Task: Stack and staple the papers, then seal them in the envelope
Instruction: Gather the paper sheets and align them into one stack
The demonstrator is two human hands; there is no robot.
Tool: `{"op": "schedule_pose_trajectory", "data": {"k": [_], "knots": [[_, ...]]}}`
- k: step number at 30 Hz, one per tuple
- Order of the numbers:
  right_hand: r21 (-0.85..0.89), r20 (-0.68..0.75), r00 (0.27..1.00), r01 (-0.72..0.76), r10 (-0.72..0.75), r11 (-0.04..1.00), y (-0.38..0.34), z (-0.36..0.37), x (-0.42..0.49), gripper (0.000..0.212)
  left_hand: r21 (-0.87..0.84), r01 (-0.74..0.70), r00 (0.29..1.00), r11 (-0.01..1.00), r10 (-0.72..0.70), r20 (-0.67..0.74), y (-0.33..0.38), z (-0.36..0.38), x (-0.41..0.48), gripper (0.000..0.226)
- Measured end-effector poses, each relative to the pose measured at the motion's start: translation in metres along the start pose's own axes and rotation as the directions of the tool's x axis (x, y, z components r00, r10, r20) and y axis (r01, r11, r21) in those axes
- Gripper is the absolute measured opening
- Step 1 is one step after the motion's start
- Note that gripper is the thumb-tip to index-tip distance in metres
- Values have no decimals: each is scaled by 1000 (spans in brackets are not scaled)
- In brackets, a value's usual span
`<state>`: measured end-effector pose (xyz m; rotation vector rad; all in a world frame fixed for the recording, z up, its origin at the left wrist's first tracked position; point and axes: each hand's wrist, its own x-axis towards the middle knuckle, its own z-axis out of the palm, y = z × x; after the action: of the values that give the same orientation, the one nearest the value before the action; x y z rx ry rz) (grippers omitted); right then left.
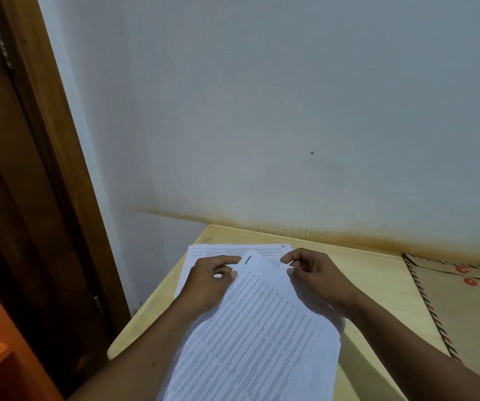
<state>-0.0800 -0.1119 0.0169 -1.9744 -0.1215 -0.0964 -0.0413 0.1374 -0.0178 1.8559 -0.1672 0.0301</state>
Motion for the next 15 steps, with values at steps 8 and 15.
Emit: {"op": "schedule_pose_trajectory", "data": {"k": [8,15], "knots": [[84,-167,985,-34,47,996,18,-27,-16,14,-140,4,1000,990,-4,-2,1,26,2,31],[92,-144,978,-137,149,986,24,-41,-22,9,-194,39,999,980,-33,31,17,43,-2,32]]}}
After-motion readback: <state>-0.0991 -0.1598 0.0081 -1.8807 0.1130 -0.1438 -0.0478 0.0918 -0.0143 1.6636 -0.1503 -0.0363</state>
